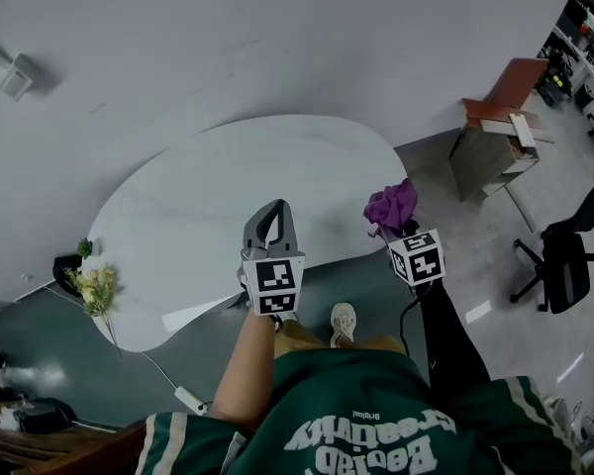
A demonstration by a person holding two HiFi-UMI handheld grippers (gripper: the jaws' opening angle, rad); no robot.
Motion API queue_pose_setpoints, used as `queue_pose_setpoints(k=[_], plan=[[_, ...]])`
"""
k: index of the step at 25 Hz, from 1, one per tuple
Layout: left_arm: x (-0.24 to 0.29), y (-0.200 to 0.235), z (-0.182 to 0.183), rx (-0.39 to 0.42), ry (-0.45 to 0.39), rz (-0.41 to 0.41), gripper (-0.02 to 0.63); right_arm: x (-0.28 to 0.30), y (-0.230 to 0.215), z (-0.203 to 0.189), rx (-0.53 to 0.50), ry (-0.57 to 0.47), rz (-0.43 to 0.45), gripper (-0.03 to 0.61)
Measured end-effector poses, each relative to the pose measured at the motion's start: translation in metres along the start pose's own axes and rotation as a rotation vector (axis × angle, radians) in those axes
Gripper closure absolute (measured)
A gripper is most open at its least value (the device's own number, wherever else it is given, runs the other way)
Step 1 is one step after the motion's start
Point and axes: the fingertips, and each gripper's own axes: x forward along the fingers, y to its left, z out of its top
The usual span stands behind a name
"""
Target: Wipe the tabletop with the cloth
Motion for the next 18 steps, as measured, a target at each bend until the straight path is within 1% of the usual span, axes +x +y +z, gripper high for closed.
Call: queue_pose_setpoints(k=[3, 8, 13, 18], plan=[[-0.012, 0.025, 0.013, -0.002, -0.025, 0.025, 0.612, -0.008, 0.019, 0.048, -0.003, -0.112, -0.003, 0.472], [-0.034, 0.088, 0.027, 0.008, -0.067, 0.069, 0.612, -0.023, 0.072, 0.132, -0.087, -0.299, 0.01, 0.472], [-0.059, 0.164, 0.039, 0.013, -0.104, 0.116, 0.612, -0.033, 0.13, 0.198, -0.128, -0.425, -0.008, 0.472], [-0.087, 0.227, 0.058, 0.027, -0.167, 0.137, 0.612, -0.042, 0.182, 0.245, -0.155, -0.518, -0.037, 0.472]])
